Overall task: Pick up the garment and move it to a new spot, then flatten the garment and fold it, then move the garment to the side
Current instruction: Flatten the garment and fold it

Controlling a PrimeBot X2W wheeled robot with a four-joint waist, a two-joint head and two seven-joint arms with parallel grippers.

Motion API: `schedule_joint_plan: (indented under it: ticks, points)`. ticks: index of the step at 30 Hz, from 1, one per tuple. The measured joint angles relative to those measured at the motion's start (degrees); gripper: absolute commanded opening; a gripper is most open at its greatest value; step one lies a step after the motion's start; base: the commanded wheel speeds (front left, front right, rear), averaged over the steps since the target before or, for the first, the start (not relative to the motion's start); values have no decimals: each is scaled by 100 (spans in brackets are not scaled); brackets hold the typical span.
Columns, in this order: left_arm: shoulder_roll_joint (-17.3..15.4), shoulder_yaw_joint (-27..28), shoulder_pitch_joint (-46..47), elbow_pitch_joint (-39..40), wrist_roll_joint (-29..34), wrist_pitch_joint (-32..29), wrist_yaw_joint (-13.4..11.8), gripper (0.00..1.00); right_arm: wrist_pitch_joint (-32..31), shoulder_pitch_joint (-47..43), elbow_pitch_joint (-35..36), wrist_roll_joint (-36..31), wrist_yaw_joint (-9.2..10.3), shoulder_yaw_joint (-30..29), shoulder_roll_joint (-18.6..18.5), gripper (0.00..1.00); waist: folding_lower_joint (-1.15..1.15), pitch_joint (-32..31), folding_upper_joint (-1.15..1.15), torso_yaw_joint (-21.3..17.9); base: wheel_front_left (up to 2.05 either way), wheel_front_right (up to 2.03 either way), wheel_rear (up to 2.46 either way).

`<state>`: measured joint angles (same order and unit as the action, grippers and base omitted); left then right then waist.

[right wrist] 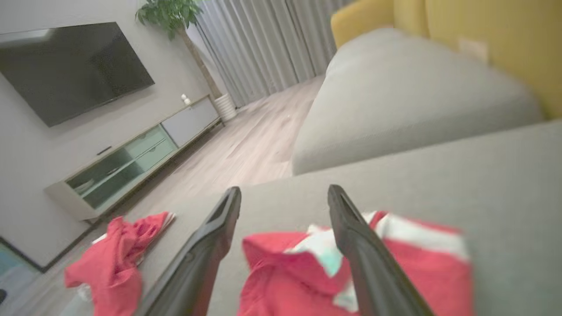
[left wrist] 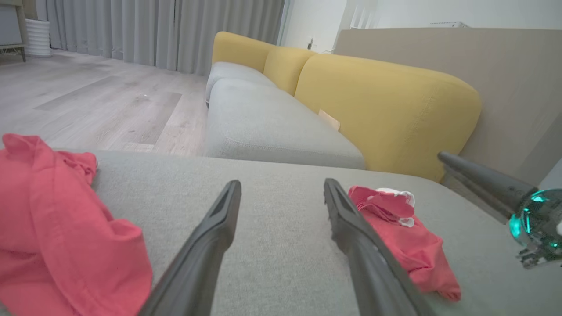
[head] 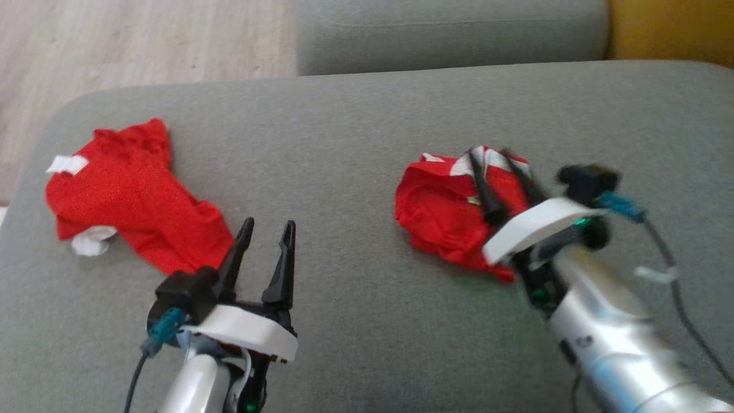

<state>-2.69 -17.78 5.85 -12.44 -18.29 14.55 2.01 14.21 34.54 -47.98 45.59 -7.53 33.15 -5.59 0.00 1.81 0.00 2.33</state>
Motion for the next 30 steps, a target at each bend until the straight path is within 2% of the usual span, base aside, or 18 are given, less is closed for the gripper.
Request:
schedule_joint_plan:
  ticks: [5, 8, 10, 15, 23, 24, 25, 30]
  points:
    - [2, 102, -12, 266, 0, 0, -48, 100, 16, -676, 1087, -1918, 0, -1564, -157, 100, 0, -56, 0, -253, 0, 0, 0]
    - [1, 178, -54, 375, 9, 0, -58, 100, 16, -1453, 1652, -2749, 0, -2357, -25, 100, 0, -102, 0, -357, 0, 0, 0]
    - [1, 182, -115, 422, 10, 0, -90, 100, 16, -1919, 1982, -3200, 0, -2682, 74, 100, 0, -130, 0, -408, 0, 0, 0]
    - [1, 211, -201, 493, 57, 0, -101, 100, 16, -2512, 2522, -3613, 0, -3107, 237, 100, 0, -155, 0, -481, 0, 0, 0]
    - [0, 176, -326, 487, 107, 0, -79, 100, 16, -2706, 2735, -3368, 0, -3122, 263, 100, 0, -101, 0, -426, 0, 0, 0]
    - [-1, 165, -325, 488, 107, 0, -42, 100, 16, -2701, 2743, -3355, 0, -3131, 263, 39, 0, -78, 0, -400, 0, 0, 0]
    - [0, 146, -323, 487, 107, 0, -42, 100, 16, -2696, 2746, -3356, 0, -3142, 264, 0, 0, -51, 0, -368, 0, 0, 0]
    - [-2, 31, -279, 471, 108, 0, 10, 100, 15, -2493, 2551, -3546, 0, -3165, 266, 0, 0, 129, 0, -138, 0, 0, 0]
